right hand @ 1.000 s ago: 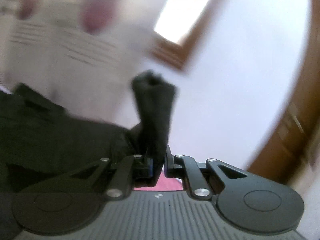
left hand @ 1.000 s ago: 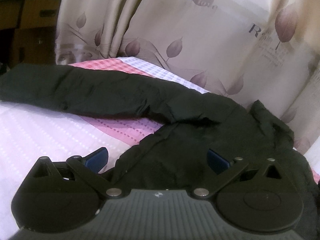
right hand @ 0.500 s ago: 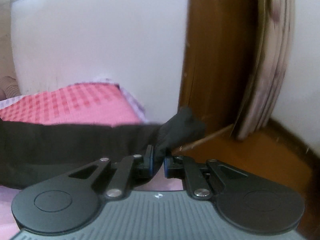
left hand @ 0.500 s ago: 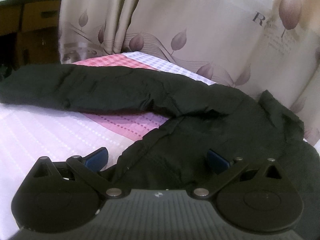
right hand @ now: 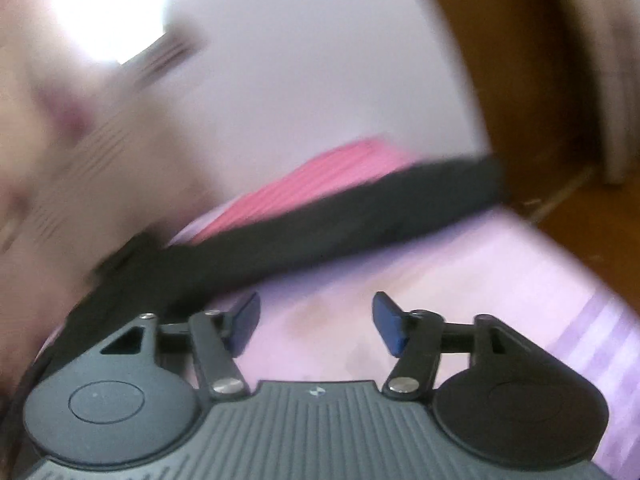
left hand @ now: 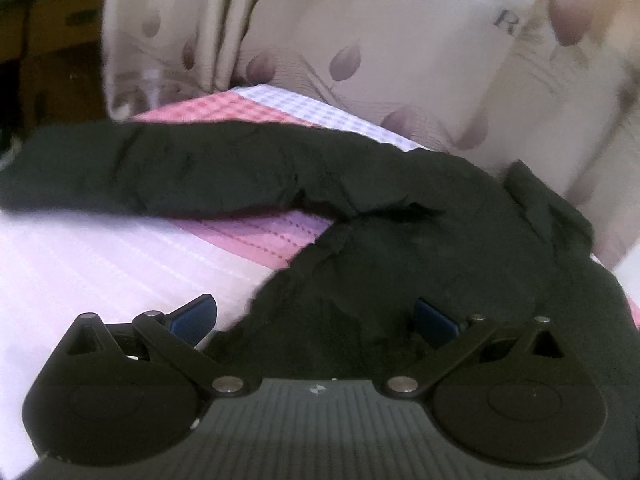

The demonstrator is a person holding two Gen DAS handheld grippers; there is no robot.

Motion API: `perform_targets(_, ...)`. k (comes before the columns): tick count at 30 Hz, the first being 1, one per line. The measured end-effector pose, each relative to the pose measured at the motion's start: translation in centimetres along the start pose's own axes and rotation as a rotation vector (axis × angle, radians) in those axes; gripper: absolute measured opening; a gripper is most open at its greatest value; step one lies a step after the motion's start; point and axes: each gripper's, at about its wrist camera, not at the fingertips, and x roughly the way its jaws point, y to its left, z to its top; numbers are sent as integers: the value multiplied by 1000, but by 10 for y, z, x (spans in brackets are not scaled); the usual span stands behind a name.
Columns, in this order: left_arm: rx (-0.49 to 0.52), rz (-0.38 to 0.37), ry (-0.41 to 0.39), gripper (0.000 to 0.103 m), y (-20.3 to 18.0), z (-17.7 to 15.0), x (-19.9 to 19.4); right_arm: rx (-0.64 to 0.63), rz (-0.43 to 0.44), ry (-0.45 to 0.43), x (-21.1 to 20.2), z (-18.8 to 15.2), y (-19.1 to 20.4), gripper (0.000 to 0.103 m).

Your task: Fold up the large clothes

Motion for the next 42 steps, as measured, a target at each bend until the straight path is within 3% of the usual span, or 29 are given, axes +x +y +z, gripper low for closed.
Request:
perform_targets(4, 70, -6, -27, 103, 28, 5, -35, -94, 152, 149, -23, -49, 49, 78)
perform_targets(7, 115, 18, 12, 103, 51, 0, -46, -139, 203, 225, -26, -78, 73, 78)
perform_targets(11, 97, -55, 101, 102, 74, -20, -49, -202, 222, 291, -14, -101, 92, 78)
perform_targets(13, 107, -97, 126, 95, 75, -32, -49, -229, 228, 270, -15, -109, 97, 75)
perform_targets(14, 150, -93, 98, 90, 70, -39, -54, -244, 235, 272, -13, -109, 100, 55)
perform_targets(15, 184, -104, 88, 70, 66, -45, -58, -257, 240, 279, -10, -110, 105, 33)
perform_targets(16, 210, -126, 85, 52, 60, -51, -61, -269, 237, 289, -7, -110, 108, 31)
perform_targets(19, 200, -139, 113, 27, 52, -61, -72, -319, 230, 274, -12, -110, 113, 20)
perform_targets(24, 242, -170, 182, 19, 42, -79, -102, -390, 203, 250, -35, -99, 115, 14)
perform_targets(26, 282, -181, 207, 19, 38, -88, -112, -382, 186, 256, -44, -93, 109, 13)
perform_targets(29, 338, -178, 183, 23, 36, -94, -127, -366, 152, 279, -48, -90, 96, 14)
perform_targets(32, 369, -173, 121, 59, 35, -88, -146, -245, 174, 282, -49, -86, 81, 18)
perform_targets(34, 368, -177, 45, 91, 33, -80, -163, -141, 221, 271, -50, -77, 67, 39)
perform_targets(35, 370, -174, 6, 95, 28, -74, -169, -92, 224, 231, -52, -71, 61, 65)
perform_targets(36, 370, -176, -32, 100, 22, -69, -174, -49, 227, 193, -53, -64, 52, 84)
perform_targets(39, 352, -233, -97, 103, 0, -53, -176, 112, 216, 83, -48, -41, 22, 86)
perform_targets(42, 283, -265, -130, 103, -27, -41, -151, 307, 199, 29, -27, -17, -18, 86)
